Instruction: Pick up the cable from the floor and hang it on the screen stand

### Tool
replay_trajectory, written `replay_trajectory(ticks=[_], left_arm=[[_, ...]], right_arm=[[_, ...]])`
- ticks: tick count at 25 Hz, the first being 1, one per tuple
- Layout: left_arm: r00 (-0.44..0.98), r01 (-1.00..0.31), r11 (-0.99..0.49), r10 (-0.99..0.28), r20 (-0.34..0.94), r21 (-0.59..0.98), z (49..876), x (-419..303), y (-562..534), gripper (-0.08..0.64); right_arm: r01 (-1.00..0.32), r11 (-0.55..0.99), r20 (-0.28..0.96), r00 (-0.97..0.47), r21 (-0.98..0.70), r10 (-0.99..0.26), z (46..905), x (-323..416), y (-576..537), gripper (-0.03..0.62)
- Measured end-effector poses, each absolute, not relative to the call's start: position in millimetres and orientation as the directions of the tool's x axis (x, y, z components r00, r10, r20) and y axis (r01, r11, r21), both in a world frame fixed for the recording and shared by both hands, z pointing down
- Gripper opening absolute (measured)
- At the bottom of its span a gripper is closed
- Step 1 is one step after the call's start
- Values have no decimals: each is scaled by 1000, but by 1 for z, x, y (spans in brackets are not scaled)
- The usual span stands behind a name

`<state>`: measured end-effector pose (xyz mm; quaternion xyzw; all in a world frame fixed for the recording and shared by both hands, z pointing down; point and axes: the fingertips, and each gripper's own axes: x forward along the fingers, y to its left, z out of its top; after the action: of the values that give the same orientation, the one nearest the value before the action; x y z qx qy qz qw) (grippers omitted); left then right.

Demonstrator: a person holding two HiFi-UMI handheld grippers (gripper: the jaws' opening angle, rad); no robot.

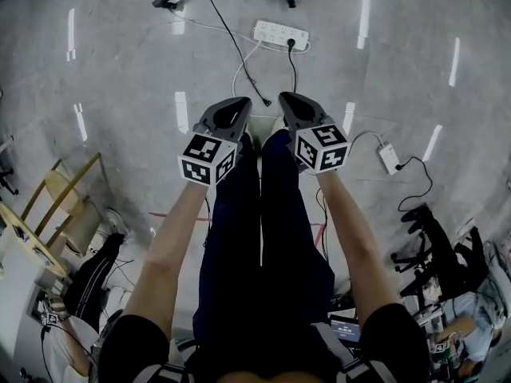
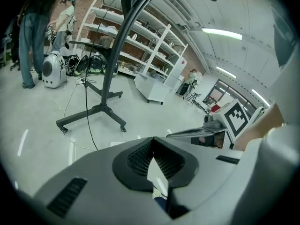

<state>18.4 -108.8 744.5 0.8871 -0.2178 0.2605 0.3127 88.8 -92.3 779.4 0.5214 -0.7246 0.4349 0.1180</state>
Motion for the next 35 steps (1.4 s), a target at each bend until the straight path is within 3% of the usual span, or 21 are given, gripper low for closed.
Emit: replay_trajectory(ticks=[12, 35], left_arm=[[755, -546, -715, -195, 626, 436, 819, 43, -100, 8], [708, -538, -697, -69, 703, 474, 1003, 42, -50, 8]], right_arm=[[-849, -20, 626, -373, -528, -685, 842, 108, -105, 25], [-862, 37, 734, -452, -506, -507, 1015, 82, -21, 25]])
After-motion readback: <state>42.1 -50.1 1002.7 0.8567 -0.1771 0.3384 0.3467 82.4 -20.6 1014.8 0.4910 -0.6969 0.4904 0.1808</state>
